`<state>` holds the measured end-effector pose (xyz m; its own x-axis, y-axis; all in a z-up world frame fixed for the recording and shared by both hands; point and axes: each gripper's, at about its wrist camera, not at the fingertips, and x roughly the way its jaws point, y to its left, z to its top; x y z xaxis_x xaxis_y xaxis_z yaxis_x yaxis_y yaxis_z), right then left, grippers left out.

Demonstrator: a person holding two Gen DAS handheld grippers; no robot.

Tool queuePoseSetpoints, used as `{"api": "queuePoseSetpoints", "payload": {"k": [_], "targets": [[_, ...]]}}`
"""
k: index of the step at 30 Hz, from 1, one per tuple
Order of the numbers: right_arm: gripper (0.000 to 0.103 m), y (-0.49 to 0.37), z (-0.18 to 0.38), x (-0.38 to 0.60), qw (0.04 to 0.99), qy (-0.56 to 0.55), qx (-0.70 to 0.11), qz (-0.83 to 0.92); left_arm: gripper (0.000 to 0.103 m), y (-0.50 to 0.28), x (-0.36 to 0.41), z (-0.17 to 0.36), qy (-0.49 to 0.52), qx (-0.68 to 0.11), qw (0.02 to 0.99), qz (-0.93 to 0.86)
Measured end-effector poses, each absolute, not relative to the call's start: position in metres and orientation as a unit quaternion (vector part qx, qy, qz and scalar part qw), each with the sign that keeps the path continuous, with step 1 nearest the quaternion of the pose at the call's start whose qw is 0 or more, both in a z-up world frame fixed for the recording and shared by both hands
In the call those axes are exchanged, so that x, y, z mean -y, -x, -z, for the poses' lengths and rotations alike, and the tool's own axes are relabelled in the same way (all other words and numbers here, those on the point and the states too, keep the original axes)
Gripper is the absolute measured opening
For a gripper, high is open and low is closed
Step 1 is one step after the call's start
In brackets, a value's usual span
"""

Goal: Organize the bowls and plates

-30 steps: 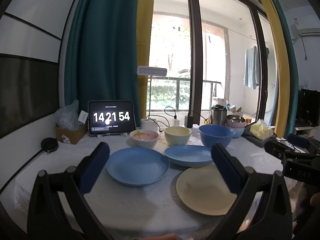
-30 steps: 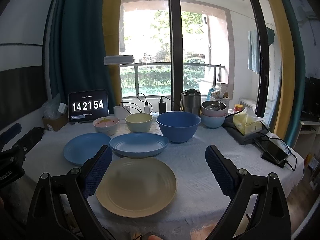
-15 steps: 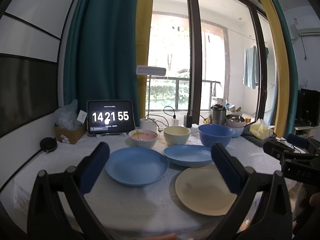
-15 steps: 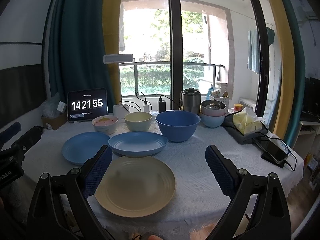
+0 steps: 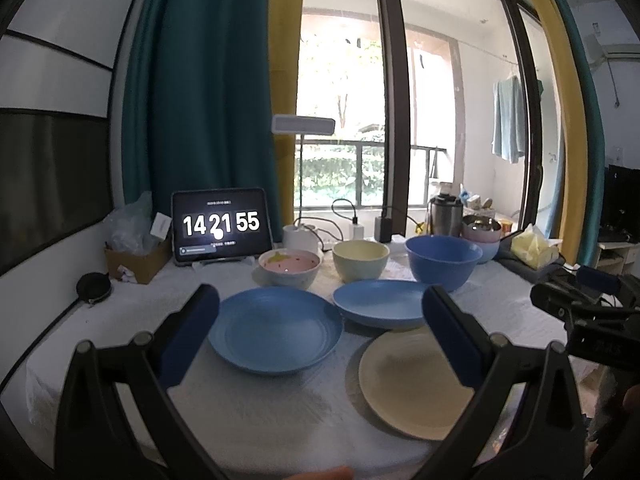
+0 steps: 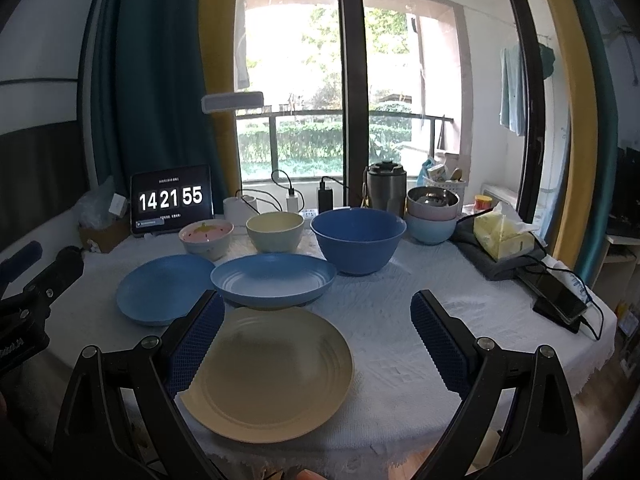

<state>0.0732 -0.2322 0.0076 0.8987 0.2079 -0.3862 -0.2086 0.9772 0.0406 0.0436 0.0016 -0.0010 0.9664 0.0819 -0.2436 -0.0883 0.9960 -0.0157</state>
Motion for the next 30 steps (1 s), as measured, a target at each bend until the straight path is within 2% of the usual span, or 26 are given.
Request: {"api": "queuePoseSetpoints", "payload": {"k": [25, 30], "targets": [[0.097, -0.204, 0.013, 0.229, 0.956, -0.019, -0.264, -0.131, 0.102, -0.196, -0.005, 0.032, 0.025, -0.278, 0.959, -0.039], [0.096, -0.240, 0.029, 0.229, 0.942, -0.041, -0.301, -0.144, 0.101, -0.226, -0.005, 0.042, 0.034, -0.302, 0.952, -0.028]]}}
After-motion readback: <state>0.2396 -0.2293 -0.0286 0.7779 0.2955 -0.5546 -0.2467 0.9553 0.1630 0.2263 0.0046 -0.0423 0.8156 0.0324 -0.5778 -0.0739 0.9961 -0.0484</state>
